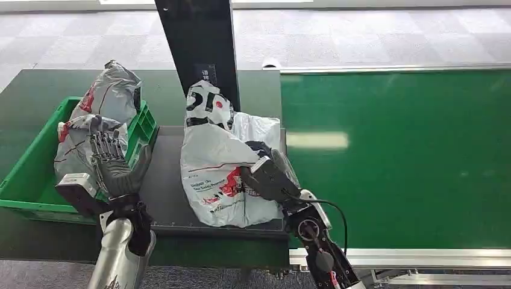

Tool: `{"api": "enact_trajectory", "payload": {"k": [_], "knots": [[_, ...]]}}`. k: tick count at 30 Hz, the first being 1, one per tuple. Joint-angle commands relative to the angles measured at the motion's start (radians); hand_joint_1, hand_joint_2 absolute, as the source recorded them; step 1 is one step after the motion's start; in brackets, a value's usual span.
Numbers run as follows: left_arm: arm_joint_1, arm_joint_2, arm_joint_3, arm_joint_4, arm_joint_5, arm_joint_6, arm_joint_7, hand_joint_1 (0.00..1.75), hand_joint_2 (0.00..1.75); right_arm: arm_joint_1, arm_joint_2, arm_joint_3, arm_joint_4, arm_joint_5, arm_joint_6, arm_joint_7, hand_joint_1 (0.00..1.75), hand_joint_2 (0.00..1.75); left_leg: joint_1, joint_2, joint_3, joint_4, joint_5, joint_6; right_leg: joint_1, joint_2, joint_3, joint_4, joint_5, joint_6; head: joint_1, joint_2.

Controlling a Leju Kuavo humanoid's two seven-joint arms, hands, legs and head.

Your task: Moved the parcel from conveyor to table for the left to box.

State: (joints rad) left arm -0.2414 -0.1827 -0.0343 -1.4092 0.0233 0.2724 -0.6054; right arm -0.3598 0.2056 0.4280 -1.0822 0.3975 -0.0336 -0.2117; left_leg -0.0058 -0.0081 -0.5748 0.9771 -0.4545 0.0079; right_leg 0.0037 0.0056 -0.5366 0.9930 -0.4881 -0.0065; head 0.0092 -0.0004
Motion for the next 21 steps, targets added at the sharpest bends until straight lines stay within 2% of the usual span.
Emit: {"api": "enact_trajectory", "payload": {"k": [1, 11, 14, 21], "knots": [[0.011, 0.005, 0.013, 0.045, -0.006, 0.002, 0.000, 0.00, 1.75, 0.024, -0.030, -0.040, -0.037, -0.044, 0.010, -0.096, 0.00, 1.75, 0.000, -0.001, 0.001, -0.001, 0.000, -0.001, 0.000, -0.001, 0.001, -0.001, 0.000, 0.001, 0.000, 0.000], [0.011, 0.005, 0.013, 0.045, -0.006, 0.002, 0.000, 0.00, 1.75, 0.024, -0.030, -0.040, -0.037, -0.044, 0.010, -0.096, 0.00, 1.75, 0.000, 0.000, 0.000, 0.000, 0.000, -0.001, 0.000, -0.001, 0.000, 0.000, 0.000, 0.001, 0.000, 0.000], [0.008, 0.006, 0.015, 0.058, -0.002, 0.003, -0.001, 0.00, 1.75, 0.034, -0.033, -0.038, -0.080, -0.056, 0.010, -0.162, 0.00, 1.75, 0.000, 0.000, 0.001, -0.002, 0.001, -0.001, 0.000, -0.001, 0.001, -0.002, 0.001, 0.001, 0.000, 0.000], [0.020, 0.006, 0.020, 0.050, 0.008, -0.001, -0.011, 0.00, 1.75, 0.050, -0.041, -0.033, -0.121, -0.058, 0.006, -0.193, 0.00, 1.75, 0.000, 0.000, 0.001, -0.001, 0.000, -0.001, 0.000, -0.001, 0.001, -0.002, 0.000, 0.001, 0.000, 0.000]]}}
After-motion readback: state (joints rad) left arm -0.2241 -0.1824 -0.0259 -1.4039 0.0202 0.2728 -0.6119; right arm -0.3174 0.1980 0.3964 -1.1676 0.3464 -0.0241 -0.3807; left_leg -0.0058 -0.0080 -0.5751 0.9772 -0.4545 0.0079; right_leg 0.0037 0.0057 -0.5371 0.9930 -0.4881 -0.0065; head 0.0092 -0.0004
